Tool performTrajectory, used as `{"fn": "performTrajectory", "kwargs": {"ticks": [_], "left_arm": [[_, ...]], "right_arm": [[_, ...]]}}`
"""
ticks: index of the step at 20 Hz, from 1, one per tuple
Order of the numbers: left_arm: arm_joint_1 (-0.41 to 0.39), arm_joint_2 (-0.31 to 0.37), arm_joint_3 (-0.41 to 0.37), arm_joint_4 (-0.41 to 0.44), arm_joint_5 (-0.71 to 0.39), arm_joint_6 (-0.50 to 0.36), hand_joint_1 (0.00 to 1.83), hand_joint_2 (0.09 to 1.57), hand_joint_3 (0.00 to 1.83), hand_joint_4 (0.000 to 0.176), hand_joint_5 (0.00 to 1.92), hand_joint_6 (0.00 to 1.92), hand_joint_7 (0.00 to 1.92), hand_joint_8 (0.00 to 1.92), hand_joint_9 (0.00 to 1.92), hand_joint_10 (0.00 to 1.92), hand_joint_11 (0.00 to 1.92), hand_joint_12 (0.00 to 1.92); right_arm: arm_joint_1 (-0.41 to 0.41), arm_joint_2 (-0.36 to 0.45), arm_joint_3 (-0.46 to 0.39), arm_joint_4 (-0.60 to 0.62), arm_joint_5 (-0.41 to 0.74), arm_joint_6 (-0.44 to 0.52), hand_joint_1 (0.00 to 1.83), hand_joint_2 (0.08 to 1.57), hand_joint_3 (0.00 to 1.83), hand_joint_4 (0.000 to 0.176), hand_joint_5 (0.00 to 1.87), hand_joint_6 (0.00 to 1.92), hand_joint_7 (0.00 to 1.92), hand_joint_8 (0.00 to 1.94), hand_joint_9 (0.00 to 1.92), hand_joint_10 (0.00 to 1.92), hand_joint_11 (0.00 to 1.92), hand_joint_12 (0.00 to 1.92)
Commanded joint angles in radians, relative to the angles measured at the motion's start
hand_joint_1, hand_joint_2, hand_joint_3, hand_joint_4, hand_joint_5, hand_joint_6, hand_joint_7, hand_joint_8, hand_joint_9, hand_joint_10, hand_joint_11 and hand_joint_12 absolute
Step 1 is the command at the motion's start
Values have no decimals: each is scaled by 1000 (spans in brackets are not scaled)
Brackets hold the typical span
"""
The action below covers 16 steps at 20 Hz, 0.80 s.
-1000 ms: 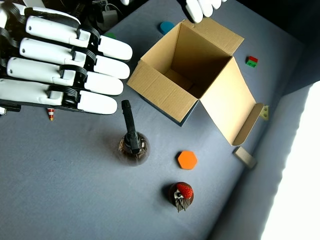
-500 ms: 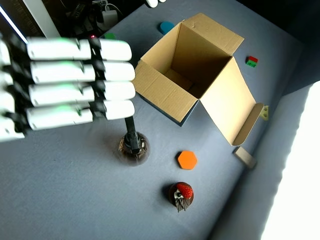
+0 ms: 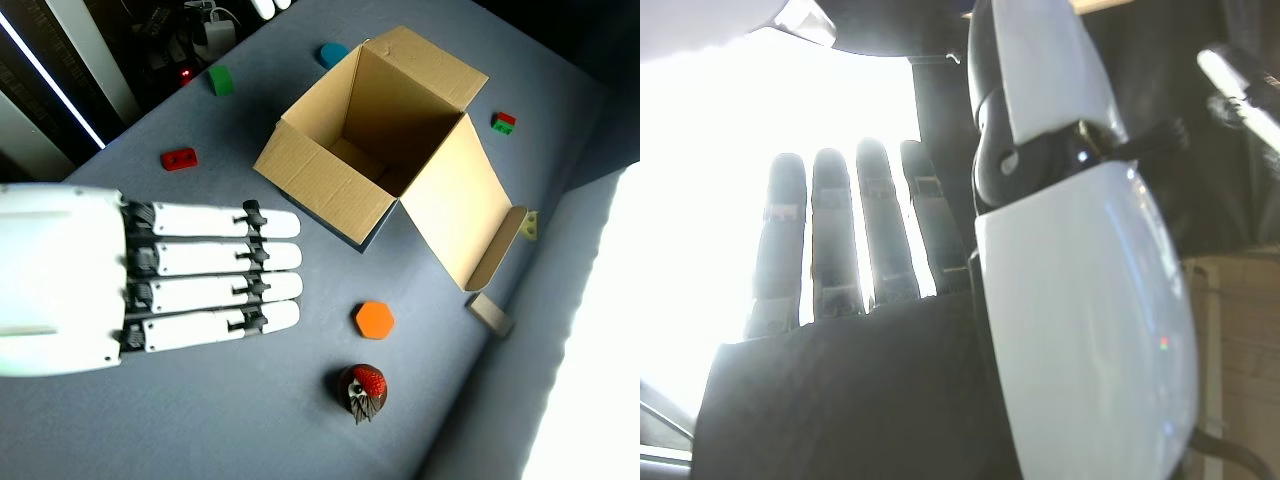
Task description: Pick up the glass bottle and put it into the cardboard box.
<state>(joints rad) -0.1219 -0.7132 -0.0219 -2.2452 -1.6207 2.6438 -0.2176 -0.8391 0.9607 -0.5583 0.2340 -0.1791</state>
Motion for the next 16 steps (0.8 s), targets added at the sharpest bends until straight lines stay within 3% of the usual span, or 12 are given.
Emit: {"fn": "performTrajectory", "kwargs": {"ticks": [1,8,16], "left_arm": [[14,-1,-3,98,19,-20,31,1275,5,0,57,2,76,0,68,0,0,157],[300,-33,17,271,132,-206,46,1273,2,0,78,7,84,1,73,2,0,171],[477,-190,98,383,138,-348,47,1273,0,0,100,7,113,5,74,1,0,234]], "right_arm": [[25,0,8,23,66,4,1091,984,0,0,167,10,175,0,112,35,0,245],[22,-81,80,23,-16,-26,1088,981,0,0,185,12,186,2,116,26,0,357],[-20,-173,168,23,-31,-30,1078,982,0,0,169,4,180,0,118,24,0,355]]}}
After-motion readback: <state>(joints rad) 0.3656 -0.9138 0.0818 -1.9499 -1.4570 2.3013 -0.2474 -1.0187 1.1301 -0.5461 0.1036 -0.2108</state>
